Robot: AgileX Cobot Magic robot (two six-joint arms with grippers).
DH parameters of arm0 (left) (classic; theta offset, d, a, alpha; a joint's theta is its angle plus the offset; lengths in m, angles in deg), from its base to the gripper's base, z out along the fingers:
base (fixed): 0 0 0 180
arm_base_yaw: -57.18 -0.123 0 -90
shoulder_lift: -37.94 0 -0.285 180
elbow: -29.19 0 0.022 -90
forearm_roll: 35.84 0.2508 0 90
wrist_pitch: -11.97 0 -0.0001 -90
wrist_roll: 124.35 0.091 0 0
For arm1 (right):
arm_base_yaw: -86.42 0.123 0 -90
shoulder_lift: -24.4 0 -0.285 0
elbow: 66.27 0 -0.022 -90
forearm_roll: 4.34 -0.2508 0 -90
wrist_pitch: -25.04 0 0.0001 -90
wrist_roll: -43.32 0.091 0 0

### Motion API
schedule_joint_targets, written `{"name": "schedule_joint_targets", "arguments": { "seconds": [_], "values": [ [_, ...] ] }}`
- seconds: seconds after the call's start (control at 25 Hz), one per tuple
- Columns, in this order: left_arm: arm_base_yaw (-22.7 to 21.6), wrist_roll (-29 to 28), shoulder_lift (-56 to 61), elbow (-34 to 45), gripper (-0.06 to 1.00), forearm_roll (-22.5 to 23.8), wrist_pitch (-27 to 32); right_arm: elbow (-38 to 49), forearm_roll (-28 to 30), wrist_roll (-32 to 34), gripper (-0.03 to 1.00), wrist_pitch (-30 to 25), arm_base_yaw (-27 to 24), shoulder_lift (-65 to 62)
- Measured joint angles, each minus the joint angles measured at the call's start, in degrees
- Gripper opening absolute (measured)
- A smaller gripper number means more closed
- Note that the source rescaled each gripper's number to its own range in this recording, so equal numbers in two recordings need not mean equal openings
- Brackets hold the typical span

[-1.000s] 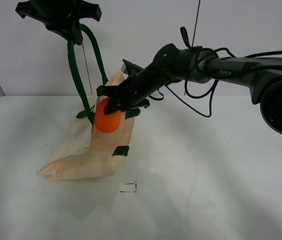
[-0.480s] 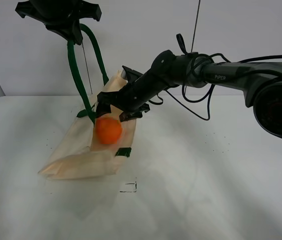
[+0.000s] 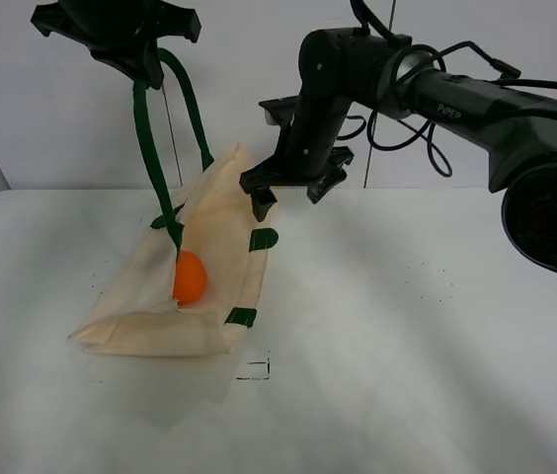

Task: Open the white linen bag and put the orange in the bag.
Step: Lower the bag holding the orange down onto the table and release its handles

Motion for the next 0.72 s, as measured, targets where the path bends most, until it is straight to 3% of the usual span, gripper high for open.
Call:
{"name": "schedule_joint_targets", "arguments": {
  "seconds": [0.28, 0.72],
  "values": [
    [0.00, 0.00, 0.00, 0.00, 0.00, 0.00, 0.00, -0.22, 0.68, 0.72, 1.00, -0.98, -4.05, 0.00],
    [0.00, 0.00, 0.00, 0.00, 0.00, 0.00, 0.00, -0.22, 1.10, 0.05, 1.00, -0.98, -23.07, 0.00]
  ]
}}
